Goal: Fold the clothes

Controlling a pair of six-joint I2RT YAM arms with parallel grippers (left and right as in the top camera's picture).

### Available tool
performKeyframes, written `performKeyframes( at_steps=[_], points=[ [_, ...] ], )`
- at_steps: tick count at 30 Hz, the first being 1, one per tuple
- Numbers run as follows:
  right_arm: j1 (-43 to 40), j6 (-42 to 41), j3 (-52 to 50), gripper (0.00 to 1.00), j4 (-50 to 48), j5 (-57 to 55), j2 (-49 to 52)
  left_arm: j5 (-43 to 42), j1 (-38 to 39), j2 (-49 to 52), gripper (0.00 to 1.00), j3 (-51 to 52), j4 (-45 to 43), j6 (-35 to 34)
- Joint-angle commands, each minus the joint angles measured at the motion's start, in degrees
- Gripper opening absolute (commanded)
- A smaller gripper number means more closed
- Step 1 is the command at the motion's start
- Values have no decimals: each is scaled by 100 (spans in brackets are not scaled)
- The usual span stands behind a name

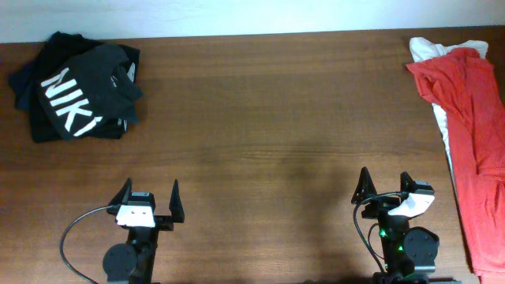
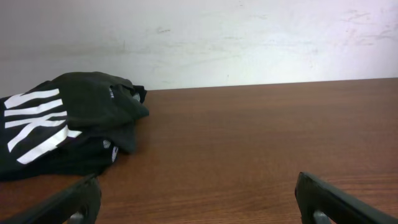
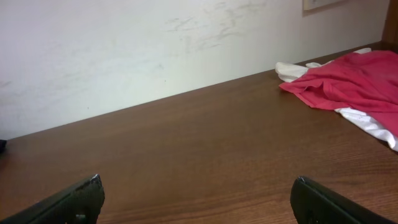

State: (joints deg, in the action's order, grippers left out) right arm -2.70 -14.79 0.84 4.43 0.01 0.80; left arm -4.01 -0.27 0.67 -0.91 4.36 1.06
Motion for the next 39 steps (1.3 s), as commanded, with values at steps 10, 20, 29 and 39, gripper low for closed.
performKeyframes(
  at_steps=[10,20,29,39],
  points=[
    [-37,22,-52,99,4,-70,-44,42,26,13,99,42,2,-37],
    [-37,22,-52,99,7,-70,-44,42,26,13,99,42,2,-37],
    [-37,22,-52,99,7,-70,-44,42,26,13,99,42,2,-37],
    [-33,-1606,-52,99,-109,1357,-44,42,26,13,99,42,2,-37]
  ],
)
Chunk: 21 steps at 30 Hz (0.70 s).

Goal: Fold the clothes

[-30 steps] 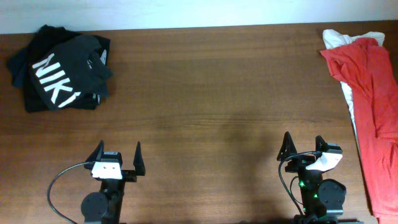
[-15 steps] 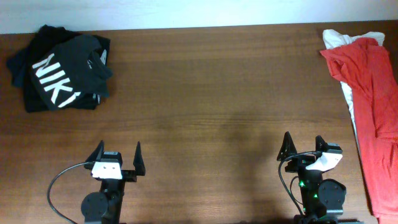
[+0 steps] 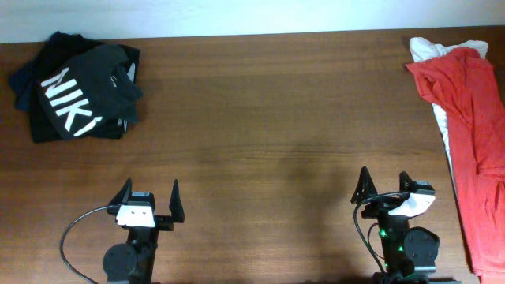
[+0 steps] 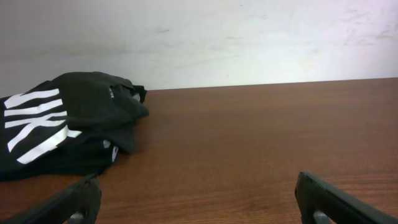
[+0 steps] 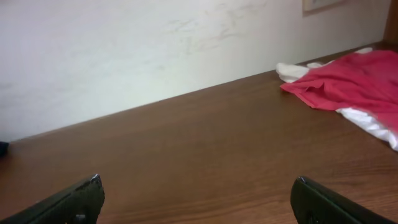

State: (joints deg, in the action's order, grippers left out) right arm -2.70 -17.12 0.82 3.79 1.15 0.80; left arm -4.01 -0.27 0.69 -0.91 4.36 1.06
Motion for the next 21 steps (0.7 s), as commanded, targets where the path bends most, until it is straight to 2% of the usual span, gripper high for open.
performKeyframes(
  at_steps=[1,2,3,6,9,13,15,17,21],
  points=[
    [-33,-1991,-50,99,-109,2232,-39,42,26,11,99,42,2,-37],
    [-33,-2177,-50,99,-109,3010,-39,42,26,11,99,42,2,-37],
    [-33,-2181,-50,99,-114,3250,-39,42,26,11,99,42,2,-37],
    [-33,-2406,-50,99,-446,3226,-39,42,26,11,99,42,2,-37],
    [-35,-2363,-22,99,-1537,2911,-39,42,26,11,99,42,2,-37],
    [-39,-1993,485,98,-1482,2074,195,42,26,11,99,42,2,-37],
    [-39,-1585,960,98,-1342,1528,713,42,26,11,99,42,2,-37],
    [-39,-876,1882,99,-861,754,1764,42,26,11,99,42,2,-37],
    [-122,-667,3735,99,352,-868,3786,42,26,11,99,42,2,-37]
  ],
)
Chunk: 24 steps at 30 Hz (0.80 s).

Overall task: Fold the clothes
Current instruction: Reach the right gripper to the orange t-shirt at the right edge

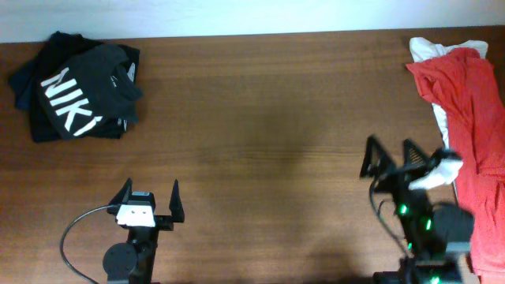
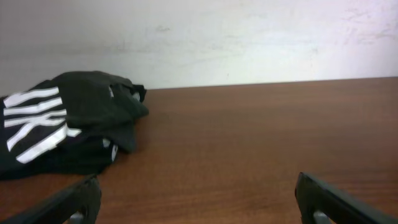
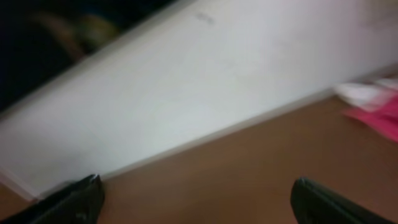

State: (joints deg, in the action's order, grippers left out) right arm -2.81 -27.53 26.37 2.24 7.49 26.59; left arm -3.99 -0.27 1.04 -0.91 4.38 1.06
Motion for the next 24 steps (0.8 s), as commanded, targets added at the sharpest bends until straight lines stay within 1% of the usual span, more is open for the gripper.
performKeyframes(
  at_steps=[1,2,3,4,8,10,14,15,17,18,20,21,24],
  points=[
    [-256,376,1766,99,931,-1749,1812,39,26,-24,99,42,0,-37],
    [-442,378,2288,99,1342,-1856,2330,39,26,-24,99,42,0,-37],
    [-920,514,3305,98,2201,-1871,3289,39,26,-24,99,42,0,-37],
    [-1082,529,3602,99,2479,-1871,3576,39,26,-24,99,42,0,-37],
    [-2310,529,5556,99,4146,-1871,5396,39,26,-24,99,42,0,-37],
    [-2887,527,6028,99,4522,-1867,6024,39,26,-24,99,42,0,-37],
    [-3622,529,6046,99,4658,-1867,6765,39,26,-24,99,42,0,-37],
    [-3786,531,6046,97,4719,-1862,6992,39,26,-24,99,42,0,-37],
    [-4033,723,6046,88,4771,-1753,7427,39,26,-24,99,42,0,-37],
    [-4127,785,6046,81,4782,-1705,7628,39,26,-24,99,42,0,-37],
    [-4238,785,6043,80,4817,-1716,7949,39,26,-24,99,42,0,-37],
    [-4339,782,6043,77,4852,-1714,8227,39,26,-24,99,42,0,-37],
    [-4496,785,6043,75,4852,-1565,8609,39,26,-24,99,42,0,-37]
  ],
)
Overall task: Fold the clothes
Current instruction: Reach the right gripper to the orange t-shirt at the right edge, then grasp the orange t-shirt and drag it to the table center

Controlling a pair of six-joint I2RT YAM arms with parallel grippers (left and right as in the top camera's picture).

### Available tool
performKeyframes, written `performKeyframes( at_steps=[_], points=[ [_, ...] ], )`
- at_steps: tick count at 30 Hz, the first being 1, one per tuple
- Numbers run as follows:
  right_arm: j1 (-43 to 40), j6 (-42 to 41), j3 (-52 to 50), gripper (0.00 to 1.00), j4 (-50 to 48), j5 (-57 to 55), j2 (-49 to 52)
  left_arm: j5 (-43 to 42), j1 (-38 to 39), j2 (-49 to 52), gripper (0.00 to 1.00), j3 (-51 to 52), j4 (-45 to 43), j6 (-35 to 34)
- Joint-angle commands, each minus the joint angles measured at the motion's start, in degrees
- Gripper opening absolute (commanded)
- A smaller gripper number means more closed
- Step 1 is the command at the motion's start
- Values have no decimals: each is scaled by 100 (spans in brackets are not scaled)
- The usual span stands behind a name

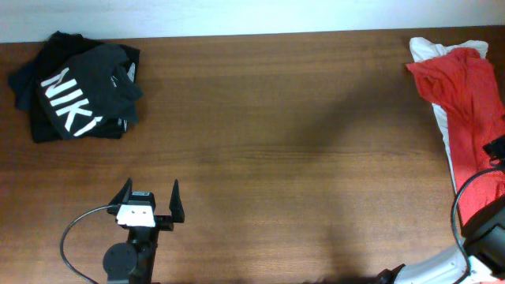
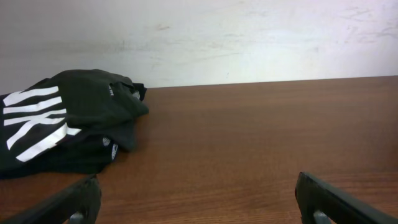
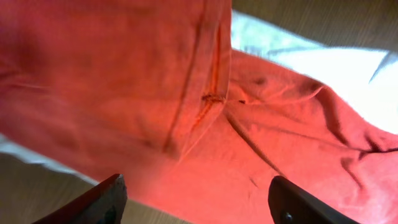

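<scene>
A red garment (image 1: 465, 87) lies spread along the table's right edge on top of a white garment (image 1: 430, 49). My right gripper (image 3: 198, 200) hangs open just above the red cloth (image 3: 155, 93), with white fabric (image 3: 323, 62) showing beyond it. In the overhead view only a dark bit of that gripper (image 1: 497, 147) shows at the right border. A pile of black clothes with white lettering (image 1: 75, 87) sits at the far left corner, also in the left wrist view (image 2: 56, 118). My left gripper (image 1: 150, 193) stands open and empty at the front left (image 2: 199, 199).
The brown wooden table (image 1: 276, 118) ends at a white wall (image 2: 249, 37) at the back. The right arm's base and cable (image 1: 473, 237) stand at the front right corner, beside the red garment's lower end.
My right gripper has moved from above the front right of the table to over the red garment at the right edge, now facing down onto it. The left arm is unchanged.
Both grippers first rested open at the front of the table, facing the wall. At the last earlier moment the right gripper was raised and further right, its view blurred. Now it hangs open above the red garment. The clothes have not moved.
</scene>
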State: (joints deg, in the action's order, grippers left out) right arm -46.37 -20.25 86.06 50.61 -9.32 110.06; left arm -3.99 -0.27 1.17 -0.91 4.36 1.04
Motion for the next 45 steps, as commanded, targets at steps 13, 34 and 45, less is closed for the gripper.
performKeyframes(
  at_steps=[13,34,45],
  points=[
    [-229,503,7,69,-496,894,841,39,26,-37,99,42,2,-35],
    [424,175,2232,4,1141,1419,236,39,26,-37,99,42,2,-35],
    [6395,-39,2741,4,688,1665,-446,39,26,-37,99,42,2,-35]
  ],
)
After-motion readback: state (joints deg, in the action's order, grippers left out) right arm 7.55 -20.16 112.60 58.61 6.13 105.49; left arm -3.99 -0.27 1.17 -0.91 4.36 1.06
